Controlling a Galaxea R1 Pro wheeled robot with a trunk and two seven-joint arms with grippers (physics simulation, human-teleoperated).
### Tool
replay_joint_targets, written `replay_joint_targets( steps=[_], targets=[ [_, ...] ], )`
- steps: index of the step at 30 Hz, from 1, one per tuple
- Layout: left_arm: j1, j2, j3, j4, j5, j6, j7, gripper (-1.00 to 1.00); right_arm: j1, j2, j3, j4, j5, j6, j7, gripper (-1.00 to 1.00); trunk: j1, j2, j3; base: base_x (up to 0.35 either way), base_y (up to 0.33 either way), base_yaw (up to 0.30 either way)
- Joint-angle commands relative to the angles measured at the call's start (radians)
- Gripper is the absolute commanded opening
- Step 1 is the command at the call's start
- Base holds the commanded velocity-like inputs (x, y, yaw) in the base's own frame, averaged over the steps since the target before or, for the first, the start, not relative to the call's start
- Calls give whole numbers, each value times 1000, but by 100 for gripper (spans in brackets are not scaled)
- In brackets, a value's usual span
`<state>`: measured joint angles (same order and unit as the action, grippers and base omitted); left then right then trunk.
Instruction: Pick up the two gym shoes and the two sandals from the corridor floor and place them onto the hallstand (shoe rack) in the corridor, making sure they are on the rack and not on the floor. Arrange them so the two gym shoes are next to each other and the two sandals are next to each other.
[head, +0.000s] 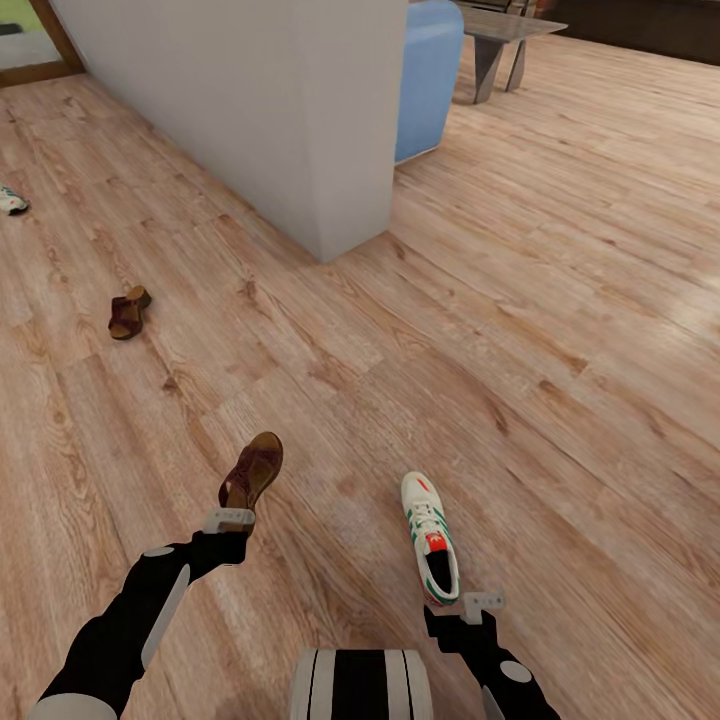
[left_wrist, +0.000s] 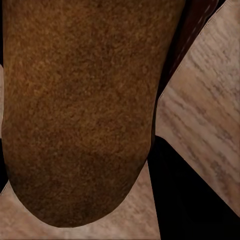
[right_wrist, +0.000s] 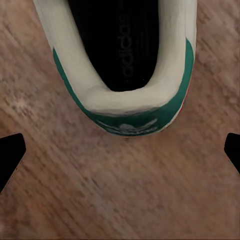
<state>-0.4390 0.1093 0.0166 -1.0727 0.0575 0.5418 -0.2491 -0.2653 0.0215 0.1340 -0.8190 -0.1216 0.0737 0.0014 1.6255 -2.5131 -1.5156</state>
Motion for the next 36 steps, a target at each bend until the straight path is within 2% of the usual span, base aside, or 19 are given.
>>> replay_joint_targets(
  steps=[1,6,28,36],
  targets=[
    [0,0,2,-1,4,7,-6,-100,0,0,1,-2,-10,5,0,100,0,0,-1,219,0,0],
    [0,0,2,-1,5,6,-7,-100,0,0,1,-2,-10,5,0,100,0,0,-1,163,0,0],
    [0,0,2,-5,4,6,-7,-100,0,0,1,-2,-10,5,0,100,0,0,-1,28,4,0],
    [0,0,2,-6,5,7,-7,-100,0,0,1,-2,-10,5,0,100,2,-1,-28,0,0,0]
  ],
)
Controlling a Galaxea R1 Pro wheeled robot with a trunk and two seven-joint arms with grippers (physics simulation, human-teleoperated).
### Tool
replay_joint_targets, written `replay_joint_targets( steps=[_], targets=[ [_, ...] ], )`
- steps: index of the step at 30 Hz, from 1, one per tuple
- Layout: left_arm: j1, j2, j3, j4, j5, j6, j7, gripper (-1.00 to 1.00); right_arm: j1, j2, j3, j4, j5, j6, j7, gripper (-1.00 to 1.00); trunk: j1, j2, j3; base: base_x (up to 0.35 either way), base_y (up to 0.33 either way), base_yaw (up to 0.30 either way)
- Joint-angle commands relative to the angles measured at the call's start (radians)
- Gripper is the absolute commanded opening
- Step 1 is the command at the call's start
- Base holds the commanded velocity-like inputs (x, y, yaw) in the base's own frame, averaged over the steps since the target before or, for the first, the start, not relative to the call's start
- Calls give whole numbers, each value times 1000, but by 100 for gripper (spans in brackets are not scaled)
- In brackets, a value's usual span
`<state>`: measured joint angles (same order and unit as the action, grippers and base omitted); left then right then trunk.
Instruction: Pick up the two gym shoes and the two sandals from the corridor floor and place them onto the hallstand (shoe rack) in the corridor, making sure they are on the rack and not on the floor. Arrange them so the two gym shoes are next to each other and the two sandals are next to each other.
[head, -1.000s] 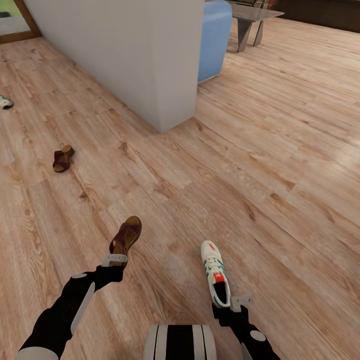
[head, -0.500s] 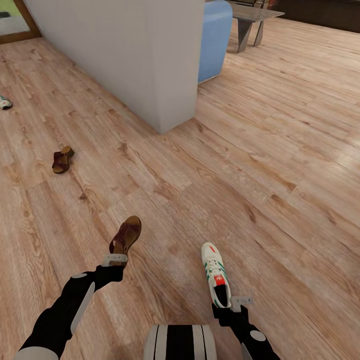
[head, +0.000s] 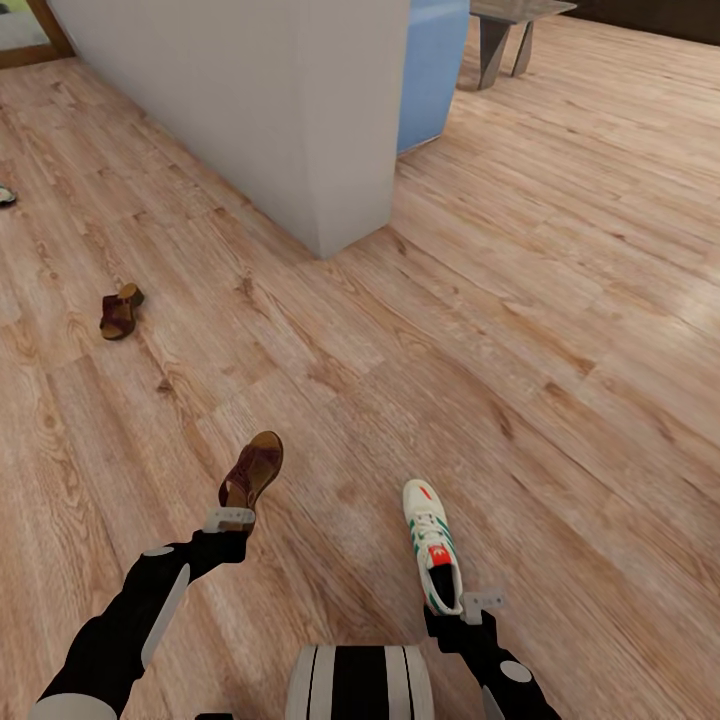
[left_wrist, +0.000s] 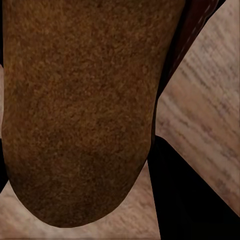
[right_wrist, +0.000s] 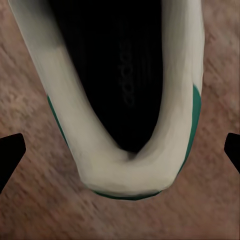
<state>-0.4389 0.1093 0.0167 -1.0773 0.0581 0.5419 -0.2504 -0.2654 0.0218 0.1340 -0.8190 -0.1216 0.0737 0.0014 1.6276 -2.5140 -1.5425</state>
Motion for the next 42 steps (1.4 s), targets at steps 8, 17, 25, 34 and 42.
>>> replay_joint_targets(
  steps=[8,17,25,34,42],
  targets=[
    [0,0,2,-1,4,7,-5,-100,0,0,1,-2,-11,5,0,100,0,0,-2,0,0,0],
    [-1,0,2,-1,4,7,-5,-100,0,0,1,-2,-11,5,0,100,0,0,-2,0,0,0],
    [-1,0,2,0,5,6,-6,-100,0,0,1,-2,-12,5,0,100,0,0,-2,96,0,0],
    [0,1,2,-1,5,6,-6,-100,0,0,1,-2,-12,5,0,-100,0,0,-2,17,0,0],
    [0,1,2,-1,5,6,-6,-100,0,-1,1,-3,-12,5,0,-100,0,0,-2,0,0,0]
  ],
)
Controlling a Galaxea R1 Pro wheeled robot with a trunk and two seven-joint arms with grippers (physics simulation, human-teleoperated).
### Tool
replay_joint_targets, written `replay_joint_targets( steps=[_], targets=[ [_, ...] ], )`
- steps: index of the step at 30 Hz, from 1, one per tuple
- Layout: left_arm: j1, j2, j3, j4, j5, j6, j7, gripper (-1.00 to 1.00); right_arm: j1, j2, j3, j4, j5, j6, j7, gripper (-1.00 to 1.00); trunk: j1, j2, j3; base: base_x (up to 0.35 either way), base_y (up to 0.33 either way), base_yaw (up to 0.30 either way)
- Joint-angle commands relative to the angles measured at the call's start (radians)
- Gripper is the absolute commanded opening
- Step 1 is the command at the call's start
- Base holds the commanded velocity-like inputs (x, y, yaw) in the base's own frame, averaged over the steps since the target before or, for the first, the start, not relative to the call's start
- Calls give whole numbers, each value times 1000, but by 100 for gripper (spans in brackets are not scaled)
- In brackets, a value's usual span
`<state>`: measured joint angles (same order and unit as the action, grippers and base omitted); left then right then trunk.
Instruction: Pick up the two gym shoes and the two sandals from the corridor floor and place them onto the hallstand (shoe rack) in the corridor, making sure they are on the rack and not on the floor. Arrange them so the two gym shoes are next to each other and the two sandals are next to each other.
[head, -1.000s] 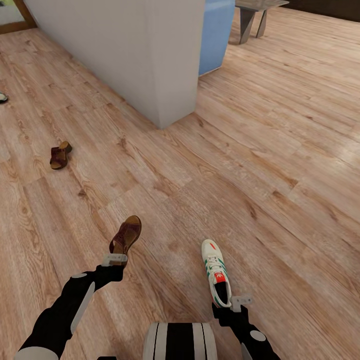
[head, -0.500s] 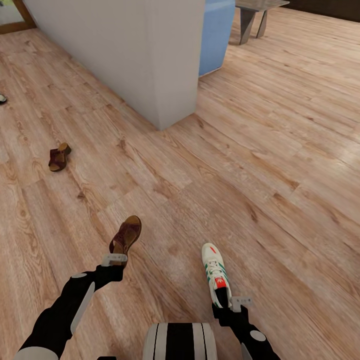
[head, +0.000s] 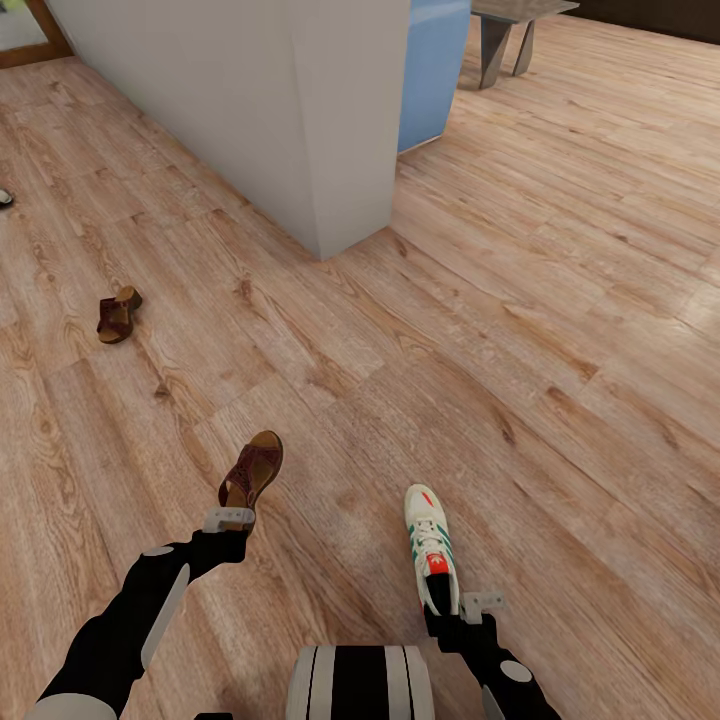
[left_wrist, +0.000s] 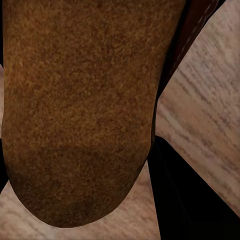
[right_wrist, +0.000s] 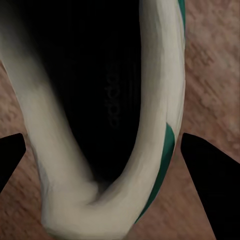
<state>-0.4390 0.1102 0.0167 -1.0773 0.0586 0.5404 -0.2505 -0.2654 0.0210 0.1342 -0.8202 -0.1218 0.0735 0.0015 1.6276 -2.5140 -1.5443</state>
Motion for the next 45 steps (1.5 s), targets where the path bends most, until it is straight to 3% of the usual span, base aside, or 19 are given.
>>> replay_joint_targets(
  steps=[1,18,33,37,39,40,45],
  targets=[
    [-1,0,2,-1,4,7,-6,-100,0,0,1,-1,-12,5,0,-100,0,0,-1,0,0,0],
    [0,0,2,-1,4,10,-6,-100,0,0,0,-2,-12,5,0,-100,0,0,-1,0,0,0],
    [-1,1,4,-1,3,12,-6,-100,0,-1,-1,-7,-12,7,0,-100,-7,3,57,0,0,0],
    [-1,2,5,-1,3,12,-5,-100,0,-1,1,-101,-11,23,-2,-100,-9,4,73,0,0,0],
    [-1,2,5,-1,3,12,-6,-100,0,0,4,-236,-12,109,-3,-100,-10,5,81,0,0,0],
    [-1,3,6,-1,3,12,-6,-100,0,1,5,-298,-12,228,-3,-100,-10,5,84,0,0,0],
    [0,3,6,0,3,13,-6,-100,0,2,7,-351,-12,460,-3,-100,-12,6,104,0,0,0]
  ],
)
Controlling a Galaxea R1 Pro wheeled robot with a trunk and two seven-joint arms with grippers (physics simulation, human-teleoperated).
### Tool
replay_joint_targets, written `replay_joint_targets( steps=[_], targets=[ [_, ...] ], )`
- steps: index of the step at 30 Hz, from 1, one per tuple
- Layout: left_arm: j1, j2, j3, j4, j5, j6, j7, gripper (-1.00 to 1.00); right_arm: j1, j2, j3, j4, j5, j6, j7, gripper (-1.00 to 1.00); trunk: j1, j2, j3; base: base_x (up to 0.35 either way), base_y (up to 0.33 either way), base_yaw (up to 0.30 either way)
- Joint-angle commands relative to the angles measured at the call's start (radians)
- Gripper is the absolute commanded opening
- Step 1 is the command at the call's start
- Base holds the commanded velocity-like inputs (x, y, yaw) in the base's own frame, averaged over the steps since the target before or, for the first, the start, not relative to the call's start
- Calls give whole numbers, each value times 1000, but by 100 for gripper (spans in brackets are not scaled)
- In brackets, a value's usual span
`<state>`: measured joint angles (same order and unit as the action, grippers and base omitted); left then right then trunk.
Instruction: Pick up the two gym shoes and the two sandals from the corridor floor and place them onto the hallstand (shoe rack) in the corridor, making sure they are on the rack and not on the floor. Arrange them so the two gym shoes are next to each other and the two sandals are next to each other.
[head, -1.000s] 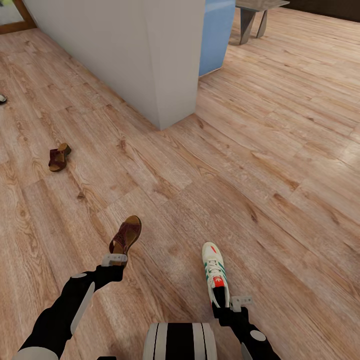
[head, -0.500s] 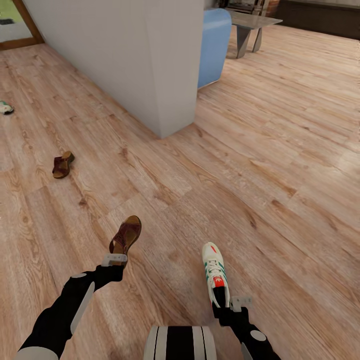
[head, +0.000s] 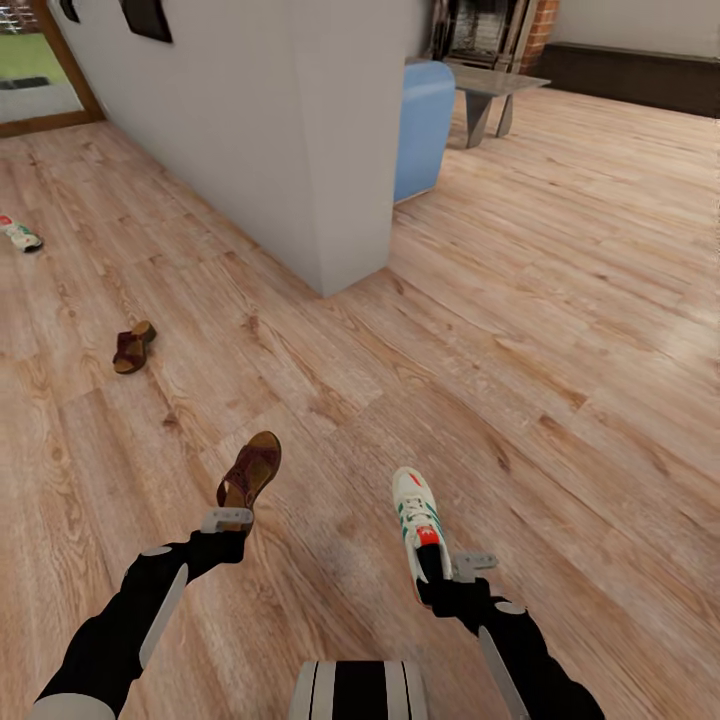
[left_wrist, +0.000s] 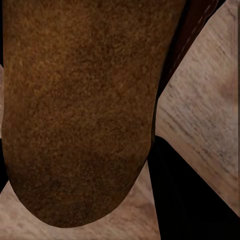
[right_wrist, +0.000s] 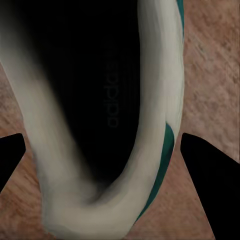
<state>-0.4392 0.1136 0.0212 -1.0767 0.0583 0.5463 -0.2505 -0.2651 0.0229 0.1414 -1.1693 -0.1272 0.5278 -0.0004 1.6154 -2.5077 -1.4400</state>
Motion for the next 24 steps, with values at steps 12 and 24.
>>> replay_joint_targets(
  steps=[12,24],
  targets=[
    [0,-3,-3,0,11,8,-8,-100,0,0,-1,-16,-3,48,-1,-100,-6,3,46,0,0,0],
    [0,-5,-4,0,14,8,-10,-100,0,0,-2,-30,-6,52,-1,-100,-11,5,104,0,0,0]
  ],
)
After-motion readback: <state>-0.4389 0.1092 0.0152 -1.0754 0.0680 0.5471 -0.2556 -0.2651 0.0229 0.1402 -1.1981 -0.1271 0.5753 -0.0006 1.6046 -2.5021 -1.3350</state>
